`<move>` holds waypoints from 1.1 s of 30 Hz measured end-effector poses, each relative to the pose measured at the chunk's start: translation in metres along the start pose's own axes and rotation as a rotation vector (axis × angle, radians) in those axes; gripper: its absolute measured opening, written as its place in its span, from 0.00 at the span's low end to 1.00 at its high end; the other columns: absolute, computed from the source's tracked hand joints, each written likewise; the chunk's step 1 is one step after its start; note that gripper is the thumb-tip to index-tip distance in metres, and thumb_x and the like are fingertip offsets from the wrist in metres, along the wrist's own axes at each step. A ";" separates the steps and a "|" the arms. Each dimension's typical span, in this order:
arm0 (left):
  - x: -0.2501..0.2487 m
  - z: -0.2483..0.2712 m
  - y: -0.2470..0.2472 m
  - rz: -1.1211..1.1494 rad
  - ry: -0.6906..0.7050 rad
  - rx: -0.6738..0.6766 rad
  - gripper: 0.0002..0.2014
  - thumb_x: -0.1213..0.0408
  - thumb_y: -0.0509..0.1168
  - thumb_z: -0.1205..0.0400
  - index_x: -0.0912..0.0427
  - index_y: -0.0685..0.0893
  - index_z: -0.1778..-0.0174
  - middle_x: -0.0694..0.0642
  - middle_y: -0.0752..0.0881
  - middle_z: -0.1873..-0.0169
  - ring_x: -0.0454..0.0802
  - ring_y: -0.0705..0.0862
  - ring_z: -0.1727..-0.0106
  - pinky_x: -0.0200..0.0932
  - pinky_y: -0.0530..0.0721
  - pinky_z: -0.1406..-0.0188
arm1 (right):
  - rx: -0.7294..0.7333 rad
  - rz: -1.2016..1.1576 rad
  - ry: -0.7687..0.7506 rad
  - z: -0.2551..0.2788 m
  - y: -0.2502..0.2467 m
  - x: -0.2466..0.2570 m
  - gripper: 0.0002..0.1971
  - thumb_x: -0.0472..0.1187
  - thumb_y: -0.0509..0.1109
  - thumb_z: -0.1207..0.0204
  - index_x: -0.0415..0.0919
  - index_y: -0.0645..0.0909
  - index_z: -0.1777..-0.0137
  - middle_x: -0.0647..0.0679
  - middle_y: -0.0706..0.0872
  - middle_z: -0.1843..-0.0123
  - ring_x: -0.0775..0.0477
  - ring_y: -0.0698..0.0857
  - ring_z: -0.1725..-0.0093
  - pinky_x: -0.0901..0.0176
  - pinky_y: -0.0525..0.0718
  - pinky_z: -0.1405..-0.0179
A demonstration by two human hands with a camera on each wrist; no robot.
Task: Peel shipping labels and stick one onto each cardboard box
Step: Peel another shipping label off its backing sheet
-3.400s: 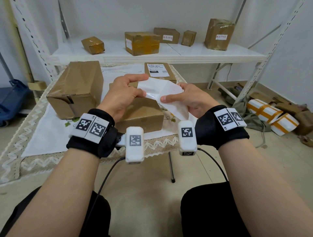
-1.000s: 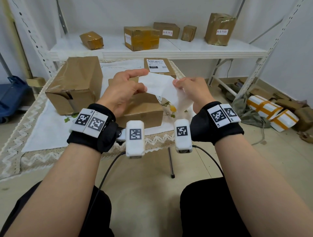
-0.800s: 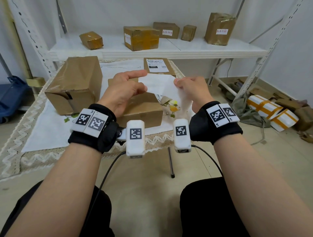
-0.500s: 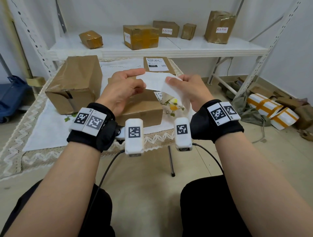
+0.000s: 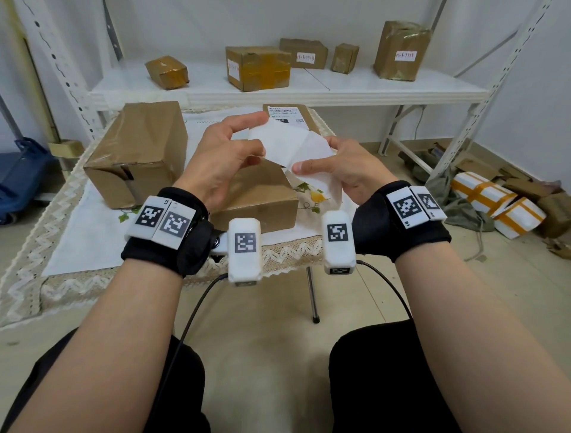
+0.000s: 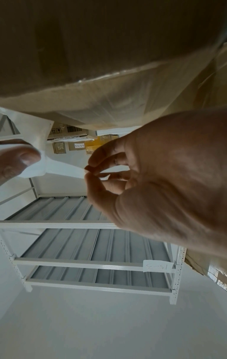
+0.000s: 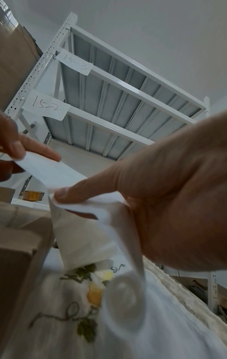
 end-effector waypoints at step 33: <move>0.006 -0.005 0.002 -0.139 0.019 -0.056 0.27 0.80 0.69 0.20 0.49 0.87 0.29 0.47 0.80 0.26 0.52 0.82 0.31 0.45 0.87 0.32 | -0.023 0.066 -0.014 0.005 0.008 0.005 0.34 0.32 0.87 0.37 0.46 0.77 0.34 0.43 0.89 0.40 0.39 0.89 0.41 0.39 0.88 0.37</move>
Point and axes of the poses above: each hand's wrist, its own z-axis away from the middle knuckle, its own y-axis out of the palm, x = y × z, the point moved 1 cm from there along -z, towards the middle knuckle
